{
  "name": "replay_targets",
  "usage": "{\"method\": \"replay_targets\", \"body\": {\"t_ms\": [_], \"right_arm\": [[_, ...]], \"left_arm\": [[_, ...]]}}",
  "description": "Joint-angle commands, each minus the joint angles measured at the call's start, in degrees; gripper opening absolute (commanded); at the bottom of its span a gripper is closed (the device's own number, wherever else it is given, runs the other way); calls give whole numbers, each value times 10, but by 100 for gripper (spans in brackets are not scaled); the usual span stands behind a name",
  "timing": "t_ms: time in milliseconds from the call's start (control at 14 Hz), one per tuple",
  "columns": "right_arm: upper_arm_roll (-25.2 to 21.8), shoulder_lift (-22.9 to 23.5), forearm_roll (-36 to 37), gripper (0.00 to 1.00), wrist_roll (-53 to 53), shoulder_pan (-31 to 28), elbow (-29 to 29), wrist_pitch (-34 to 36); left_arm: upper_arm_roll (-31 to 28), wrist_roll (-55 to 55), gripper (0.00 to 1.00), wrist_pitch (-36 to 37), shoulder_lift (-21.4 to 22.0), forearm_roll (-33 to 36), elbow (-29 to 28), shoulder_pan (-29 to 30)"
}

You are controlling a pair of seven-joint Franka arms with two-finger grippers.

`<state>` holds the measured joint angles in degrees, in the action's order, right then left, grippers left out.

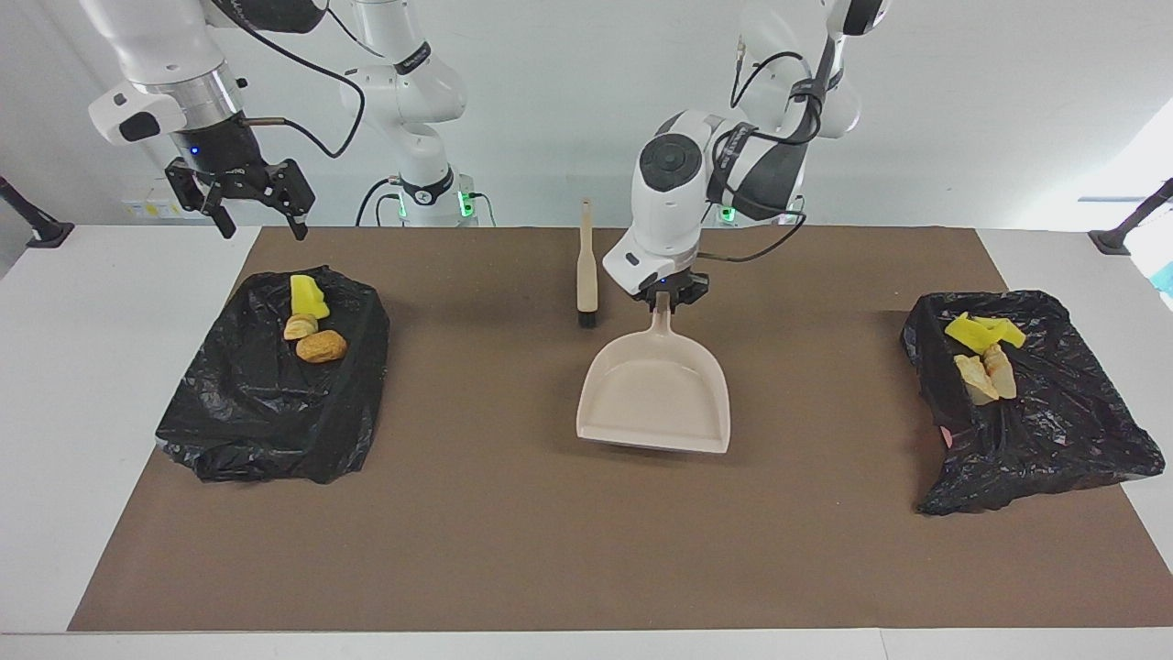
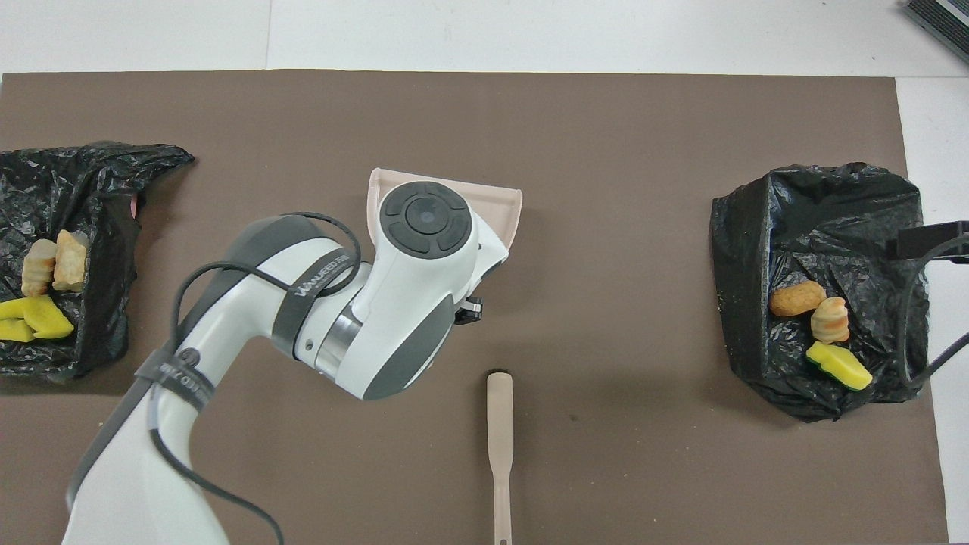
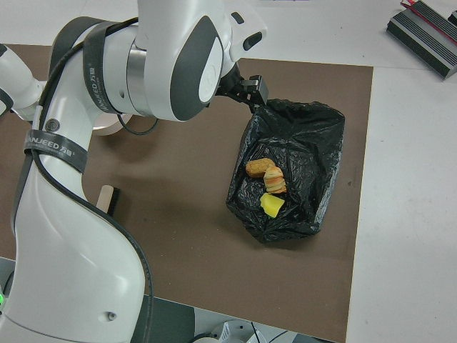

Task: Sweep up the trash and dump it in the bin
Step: 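Carry the empty dustpan with the left gripper to the table center and lower it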

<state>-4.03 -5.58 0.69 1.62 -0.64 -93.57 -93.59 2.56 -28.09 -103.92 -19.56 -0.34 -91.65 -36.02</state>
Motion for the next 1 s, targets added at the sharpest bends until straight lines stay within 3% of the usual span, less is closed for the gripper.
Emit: {"method": "replay_targets", "body": {"t_ms": [0,142,214,427,712,925], "right_arm": [[2,6,5,100,-7,-3,23,47],[4,-1,5,100,-7,-3,22,48],[4,-1,5,100,-7,-3,22,48],[6,-2,4,100,-9,-3,21,46],[6,-4,-25,100,-10,-2,18,40],[6,-4,-23,100,-8,-3,18,42]], "left_arm": [[-12,-19,0,-8,-44,-16,66,-19],[-14,-57,0,-3,-112,-12,122,-47],[-17,-61,0,-10,-125,-10,131,-55],[-18,-66,0,-26,-123,-13,120,-56],[-17,-66,0,-88,-105,-16,60,-53],[-16,-64,0,-88,-101,-17,47,-51]]}}
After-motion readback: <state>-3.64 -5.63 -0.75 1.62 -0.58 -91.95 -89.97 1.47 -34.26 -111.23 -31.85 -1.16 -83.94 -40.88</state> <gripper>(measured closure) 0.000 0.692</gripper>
